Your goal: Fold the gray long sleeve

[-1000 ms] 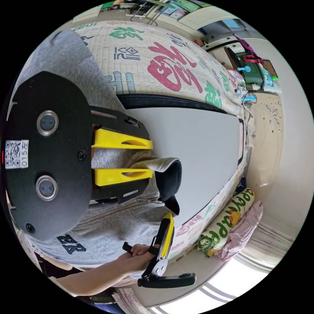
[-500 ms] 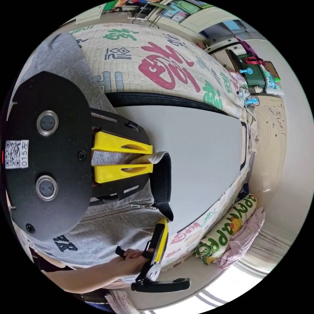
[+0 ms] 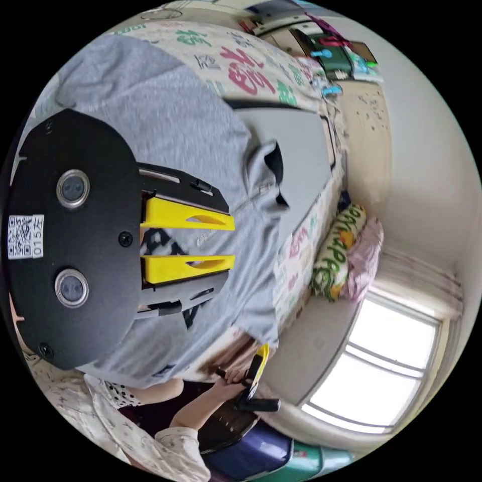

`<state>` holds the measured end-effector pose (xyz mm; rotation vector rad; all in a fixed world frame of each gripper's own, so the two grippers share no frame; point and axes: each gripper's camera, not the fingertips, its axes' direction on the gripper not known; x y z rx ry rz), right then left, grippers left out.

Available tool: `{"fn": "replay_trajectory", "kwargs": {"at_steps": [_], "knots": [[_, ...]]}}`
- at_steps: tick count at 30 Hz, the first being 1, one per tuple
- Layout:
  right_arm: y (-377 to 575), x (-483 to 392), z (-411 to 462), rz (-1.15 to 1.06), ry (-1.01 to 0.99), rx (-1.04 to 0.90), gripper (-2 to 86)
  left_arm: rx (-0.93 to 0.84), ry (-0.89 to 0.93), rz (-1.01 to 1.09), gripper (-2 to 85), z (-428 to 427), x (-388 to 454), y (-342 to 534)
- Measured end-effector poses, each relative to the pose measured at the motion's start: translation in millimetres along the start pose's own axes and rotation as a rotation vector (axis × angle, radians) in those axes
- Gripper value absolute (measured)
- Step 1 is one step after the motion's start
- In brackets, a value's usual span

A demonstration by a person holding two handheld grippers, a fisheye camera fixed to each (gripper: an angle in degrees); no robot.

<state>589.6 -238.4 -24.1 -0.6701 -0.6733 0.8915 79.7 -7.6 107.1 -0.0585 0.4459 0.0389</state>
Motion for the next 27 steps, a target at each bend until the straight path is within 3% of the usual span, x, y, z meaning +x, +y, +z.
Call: {"fn": "replay_trajectory", "kwargs": {"at_steps": [7, 10, 13, 21, 27], "knots": [[0.7, 170.3, -78.2, 0.373, 0.019, 0.081, 9.9, -0.144, 0.132, 0.155, 12.2, 130.0, 145.4, -93.0], [-12.3, 228.9, -73.1, 0.474, 0.029, 0.087, 11.1, -0.255, 0.198, 0.101, 12.9, 195.1, 157.1, -124.5], [-28.6, 273.6, -51.5, 0.542, 0.072, 0.056, 12.6, -0.314, 0.132, 0.058, 13.4, 237.5, 154.2, -146.5], [-52.3, 350.3, 12.2, 0.642, 0.200, 0.004, 13.8, -0.459, -0.085, 0.227, 12.4, 284.1, 175.2, -164.4], [-32.8, 394.8, 42.8, 0.839, 0.178, -0.051, 9.3, -0.471, -0.038, 0.187, 12.4, 286.6, 153.1, -167.1]]}}
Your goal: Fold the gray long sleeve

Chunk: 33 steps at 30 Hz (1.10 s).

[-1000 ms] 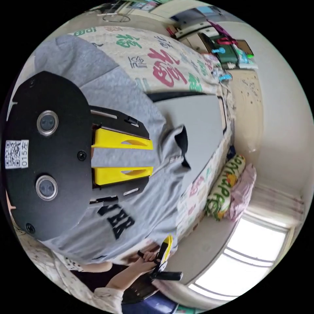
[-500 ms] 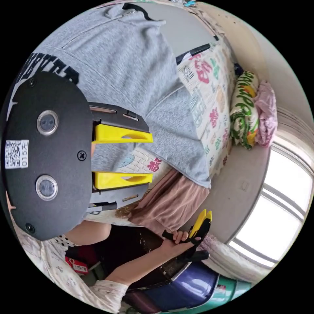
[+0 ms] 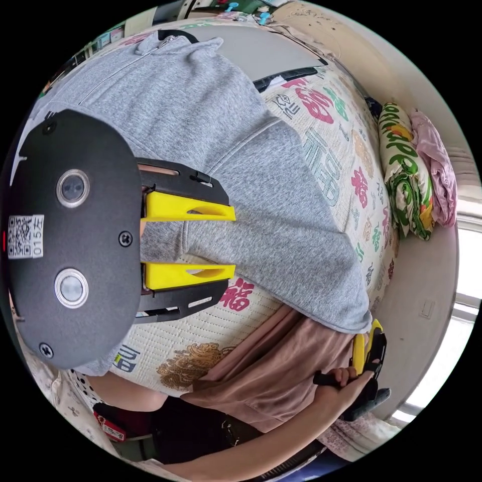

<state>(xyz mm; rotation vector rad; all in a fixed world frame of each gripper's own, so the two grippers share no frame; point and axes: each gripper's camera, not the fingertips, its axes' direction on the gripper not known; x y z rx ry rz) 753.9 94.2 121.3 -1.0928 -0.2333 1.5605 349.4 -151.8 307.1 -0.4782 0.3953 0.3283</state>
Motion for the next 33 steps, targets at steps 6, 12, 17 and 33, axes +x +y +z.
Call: {"fn": "replay_trajectory", "kwargs": {"at_steps": [6, 12, 17, 33], "knots": [[36.1, -27.2, -19.1, -0.268, -0.041, 0.121, 4.5, 0.026, 0.038, -0.003, 12.6, -0.9, -20.3, 12.4], [178.1, -87.1, -74.0, -0.838, -0.298, 0.181, 3.5, 0.434, 0.536, -0.236, 15.6, -69.1, -85.8, 98.1], [347.1, -100.4, -48.1, -1.181, -0.360, -0.017, 3.3, 0.695, 0.821, -0.508, 18.0, -75.2, -133.8, 236.9], [478.0, 13.8, -19.7, -1.397, -0.444, -0.196, 2.0, 0.603, 0.532, -0.647, 1.8, -56.8, -92.2, 394.9]]}}
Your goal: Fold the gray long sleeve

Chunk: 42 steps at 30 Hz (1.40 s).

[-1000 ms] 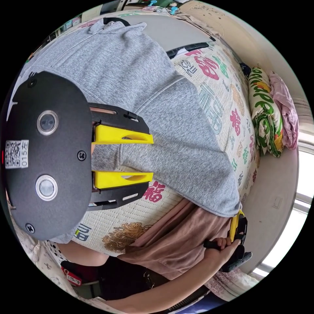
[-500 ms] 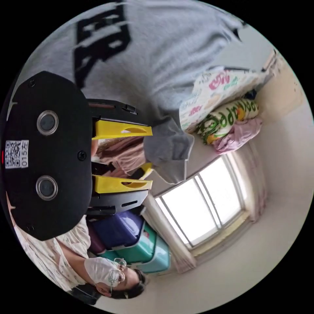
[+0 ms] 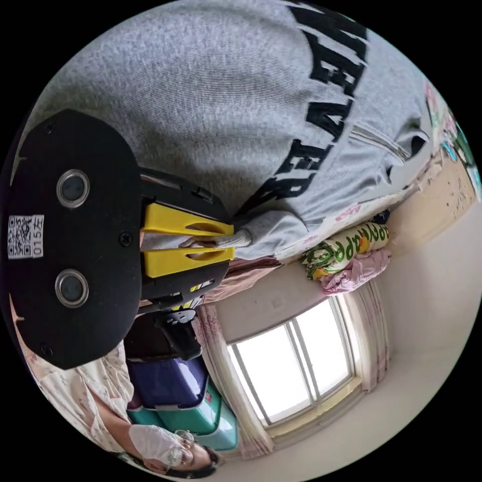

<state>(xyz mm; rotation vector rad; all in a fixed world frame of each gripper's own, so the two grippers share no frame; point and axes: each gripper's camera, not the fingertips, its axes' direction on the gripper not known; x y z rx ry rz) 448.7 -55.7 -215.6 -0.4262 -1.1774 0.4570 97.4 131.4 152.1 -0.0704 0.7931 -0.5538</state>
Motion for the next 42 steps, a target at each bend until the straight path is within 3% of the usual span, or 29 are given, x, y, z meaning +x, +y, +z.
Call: {"fn": "replay_trajectory", "kwargs": {"at_steps": [7, 15, 24, 30, 35, 38, 42], "knots": [[10.6, -21.5, -12.8, -0.083, -0.330, 0.110, 1.3, -0.002, -0.170, 0.148, 0.8, -92.1, 59.4, 62.4], [4.6, -78.2, 30.9, -0.297, -0.423, -0.050, 1.1, 0.019, -0.303, -0.013, 0.6, -149.9, 44.5, 169.2], [-24.8, -10.0, 35.4, -0.312, -0.635, -0.100, 0.6, 0.052, -0.394, -0.031, 0.6, -153.0, 45.3, 198.2], [-53.6, 112.7, 26.0, 0.017, -0.306, -0.102, 0.7, 0.005, -0.400, -0.059, 1.3, -163.8, 51.6, 194.8], [-55.5, 187.4, 38.9, 0.201, 0.045, -0.119, 2.3, 0.113, -0.619, -0.019, 2.8, -201.8, 88.7, 169.4], [-51.7, 215.8, 66.9, 0.239, 0.072, -0.154, 4.3, 0.071, -0.627, 0.103, 6.7, -175.7, 109.3, 96.8], [-65.2, 231.6, 110.4, 0.221, 0.130, -0.229, 6.5, -0.082, -0.487, 0.249, 8.5, -67.1, 101.9, -28.6]]}}
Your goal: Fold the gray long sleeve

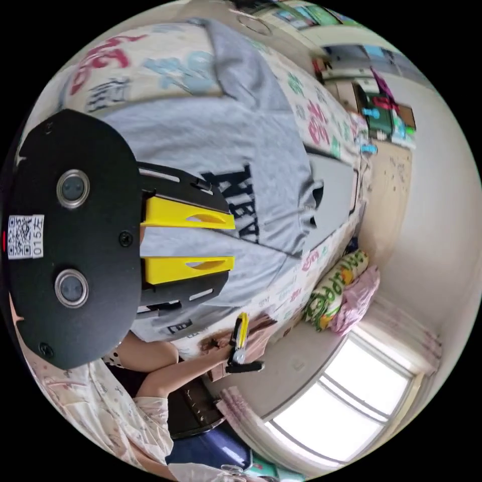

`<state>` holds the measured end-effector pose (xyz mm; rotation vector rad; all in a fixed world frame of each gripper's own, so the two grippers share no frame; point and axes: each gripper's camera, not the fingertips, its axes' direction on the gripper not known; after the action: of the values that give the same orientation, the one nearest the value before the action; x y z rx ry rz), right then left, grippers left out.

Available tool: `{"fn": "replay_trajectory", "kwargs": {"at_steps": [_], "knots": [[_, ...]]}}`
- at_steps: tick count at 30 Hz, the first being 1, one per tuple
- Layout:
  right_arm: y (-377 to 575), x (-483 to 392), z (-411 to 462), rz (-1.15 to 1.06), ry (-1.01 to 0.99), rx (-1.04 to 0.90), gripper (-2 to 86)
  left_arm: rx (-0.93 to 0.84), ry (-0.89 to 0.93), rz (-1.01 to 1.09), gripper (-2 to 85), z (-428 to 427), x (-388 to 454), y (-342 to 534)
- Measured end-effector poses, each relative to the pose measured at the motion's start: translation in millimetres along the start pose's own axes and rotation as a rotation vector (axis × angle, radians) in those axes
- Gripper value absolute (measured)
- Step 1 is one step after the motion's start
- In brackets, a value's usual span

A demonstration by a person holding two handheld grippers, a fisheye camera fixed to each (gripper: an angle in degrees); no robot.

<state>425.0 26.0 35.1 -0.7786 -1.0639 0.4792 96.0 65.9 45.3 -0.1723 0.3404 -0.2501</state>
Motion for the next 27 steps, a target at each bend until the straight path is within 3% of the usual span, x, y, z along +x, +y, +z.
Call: {"fn": "replay_trajectory", "kwargs": {"at_steps": [4, 10, 16, 21, 27], "knots": [[-20.6, -1.9, 25.1, 0.009, 0.051, -0.003, 7.1, -0.058, 0.022, 0.014, 10.8, 115.7, 2.0, -110.2], [-51.4, -0.5, 48.9, -0.026, 0.109, -0.007, 7.4, -0.141, 0.044, -0.051, 12.8, 214.3, -2.3, -183.3], [-65.4, 17.8, 56.1, 0.000, 0.069, -0.005, 4.4, -0.176, -0.033, 0.053, 7.1, 244.0, 11.4, -209.0], [-75.2, 31.7, 63.7, 0.020, 0.032, -0.011, 2.8, -0.159, -0.099, 0.049, 11.2, 232.3, 12.0, -218.2], [-83.7, 40.2, 76.8, 0.006, 0.050, -0.019, 2.4, -0.193, 0.095, 0.024, 8.7, 236.3, -8.9, -212.2]]}}
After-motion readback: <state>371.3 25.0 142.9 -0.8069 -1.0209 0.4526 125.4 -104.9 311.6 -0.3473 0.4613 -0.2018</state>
